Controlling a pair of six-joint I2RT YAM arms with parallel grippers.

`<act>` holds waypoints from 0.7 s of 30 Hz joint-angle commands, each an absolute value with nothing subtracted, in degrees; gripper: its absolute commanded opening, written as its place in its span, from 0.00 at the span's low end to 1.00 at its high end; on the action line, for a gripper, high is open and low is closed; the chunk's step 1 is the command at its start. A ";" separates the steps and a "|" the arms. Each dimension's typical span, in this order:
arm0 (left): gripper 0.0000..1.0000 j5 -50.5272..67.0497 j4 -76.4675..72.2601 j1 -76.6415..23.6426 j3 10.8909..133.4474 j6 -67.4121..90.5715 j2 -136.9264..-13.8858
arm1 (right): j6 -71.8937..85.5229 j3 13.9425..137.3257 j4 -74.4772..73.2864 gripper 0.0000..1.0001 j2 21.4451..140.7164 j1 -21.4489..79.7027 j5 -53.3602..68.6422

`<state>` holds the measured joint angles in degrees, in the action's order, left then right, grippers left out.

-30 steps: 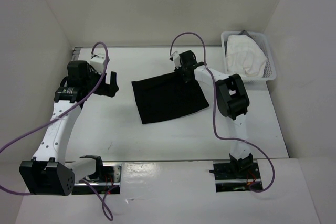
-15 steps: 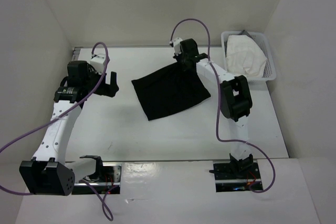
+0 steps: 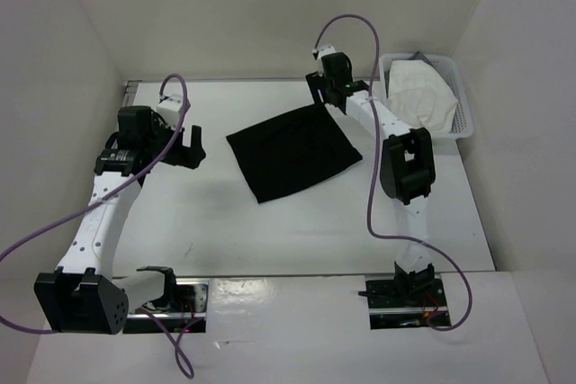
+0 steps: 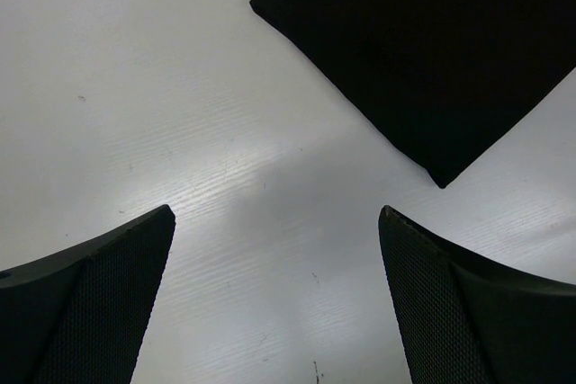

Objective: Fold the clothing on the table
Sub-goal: Flatten the skirt out

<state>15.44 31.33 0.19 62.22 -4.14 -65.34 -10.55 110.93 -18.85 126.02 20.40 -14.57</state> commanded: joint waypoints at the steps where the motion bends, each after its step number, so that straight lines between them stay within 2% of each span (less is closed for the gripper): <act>1: 1.00 16.62 30.93 0.44 62.23 -3.96 -66.79 | -8.96 103.84 -23.12 0.82 118.49 21.00 -8.70; 6: 1.00 16.09 31.46 0.44 62.84 -4.48 -67.59 | -11.43 91.25 -21.18 0.82 112.32 22.50 -9.23; 10: 1.00 14.77 31.46 0.44 62.84 -4.48 -67.59 | -10.82 90.70 -23.64 0.82 115.74 22.50 -8.62; 16: 1.00 13.63 31.46 0.44 62.84 -4.48 -68.20 | -6.69 98.69 -25.05 0.82 123.74 22.50 -6.94; 21: 1.00 13.01 31.46 0.44 62.84 -3.96 -68.73 | -0.46 111.94 -28.20 0.82 132.70 22.50 -4.06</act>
<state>13.47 31.97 0.19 62.22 -4.27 -68.16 -5.72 104.73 -25.78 130.02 22.63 -6.72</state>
